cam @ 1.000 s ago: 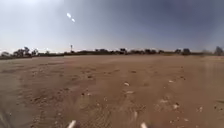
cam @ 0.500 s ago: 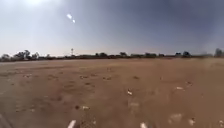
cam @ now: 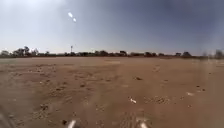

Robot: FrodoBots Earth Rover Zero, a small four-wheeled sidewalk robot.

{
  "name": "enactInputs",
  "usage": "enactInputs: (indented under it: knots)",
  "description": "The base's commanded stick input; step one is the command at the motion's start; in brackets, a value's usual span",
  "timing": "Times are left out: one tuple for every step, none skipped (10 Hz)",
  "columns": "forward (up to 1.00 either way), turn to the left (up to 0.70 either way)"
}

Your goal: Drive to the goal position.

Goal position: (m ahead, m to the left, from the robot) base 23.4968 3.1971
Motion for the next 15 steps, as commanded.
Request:
enactInputs:
  knots:
    - [0.70,0.00]
    - [0.70,0.00]
    - [0.70,0.00]
    - [0.70,0.00]
    - [0.70,0.00]
    - [0.70,-0.03]
    - [0.70,-0.21]
    - [0.70,-0.35]
    - [0.70,-0.35]
    - [0.70,-0.35]
    - [0.70,-0.35]
    - [0.70,0.00]
    - [0.70,0.00]
    - [0.70,0.00]
    - [0.70,0.00]
